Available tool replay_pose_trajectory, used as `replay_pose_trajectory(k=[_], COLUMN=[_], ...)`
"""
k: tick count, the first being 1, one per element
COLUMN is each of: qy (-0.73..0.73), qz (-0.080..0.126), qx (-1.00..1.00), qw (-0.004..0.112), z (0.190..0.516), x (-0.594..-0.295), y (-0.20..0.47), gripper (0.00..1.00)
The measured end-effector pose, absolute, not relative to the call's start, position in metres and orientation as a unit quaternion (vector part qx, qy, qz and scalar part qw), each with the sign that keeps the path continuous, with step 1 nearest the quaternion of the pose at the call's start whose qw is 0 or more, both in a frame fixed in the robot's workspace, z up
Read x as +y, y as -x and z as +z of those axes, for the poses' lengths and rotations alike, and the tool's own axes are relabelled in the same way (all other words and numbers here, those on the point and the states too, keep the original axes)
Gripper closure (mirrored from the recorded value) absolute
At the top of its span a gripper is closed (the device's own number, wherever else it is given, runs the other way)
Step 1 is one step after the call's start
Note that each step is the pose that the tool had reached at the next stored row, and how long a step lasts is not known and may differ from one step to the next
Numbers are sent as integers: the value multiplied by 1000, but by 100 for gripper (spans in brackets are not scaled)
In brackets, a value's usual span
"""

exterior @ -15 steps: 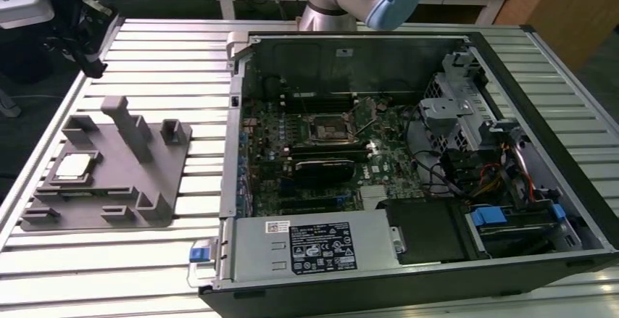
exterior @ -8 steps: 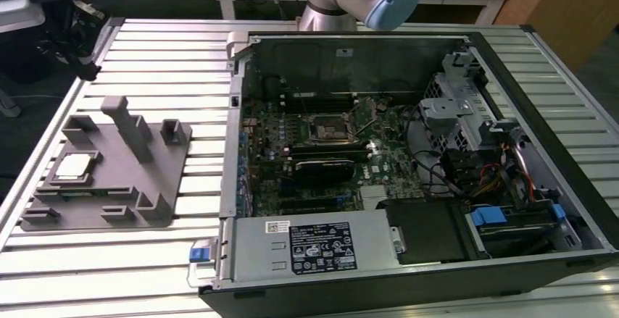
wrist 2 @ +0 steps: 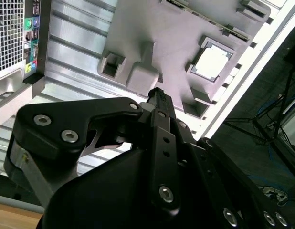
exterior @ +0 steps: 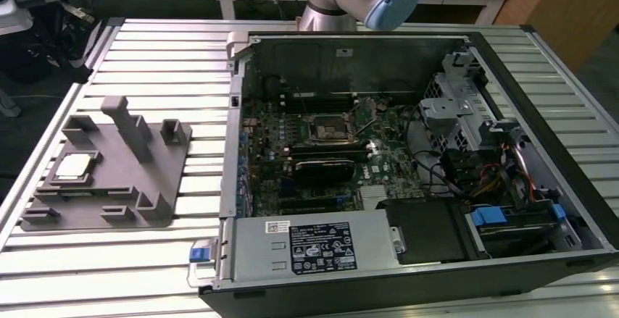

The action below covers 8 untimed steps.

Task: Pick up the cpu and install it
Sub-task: 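Reach for the cpu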

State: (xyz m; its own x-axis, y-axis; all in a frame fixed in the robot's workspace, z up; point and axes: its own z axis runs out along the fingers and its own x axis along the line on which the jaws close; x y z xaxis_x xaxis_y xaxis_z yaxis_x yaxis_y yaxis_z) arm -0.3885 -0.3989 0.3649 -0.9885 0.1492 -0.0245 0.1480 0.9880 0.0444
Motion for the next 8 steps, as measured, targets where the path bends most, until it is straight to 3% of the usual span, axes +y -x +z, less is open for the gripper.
replay_pose_trajectory(k=[8], qy=[-75], qz=[21], qx=[997], qw=[14], z=[359], x=[-399], y=[401], gripper=[89])
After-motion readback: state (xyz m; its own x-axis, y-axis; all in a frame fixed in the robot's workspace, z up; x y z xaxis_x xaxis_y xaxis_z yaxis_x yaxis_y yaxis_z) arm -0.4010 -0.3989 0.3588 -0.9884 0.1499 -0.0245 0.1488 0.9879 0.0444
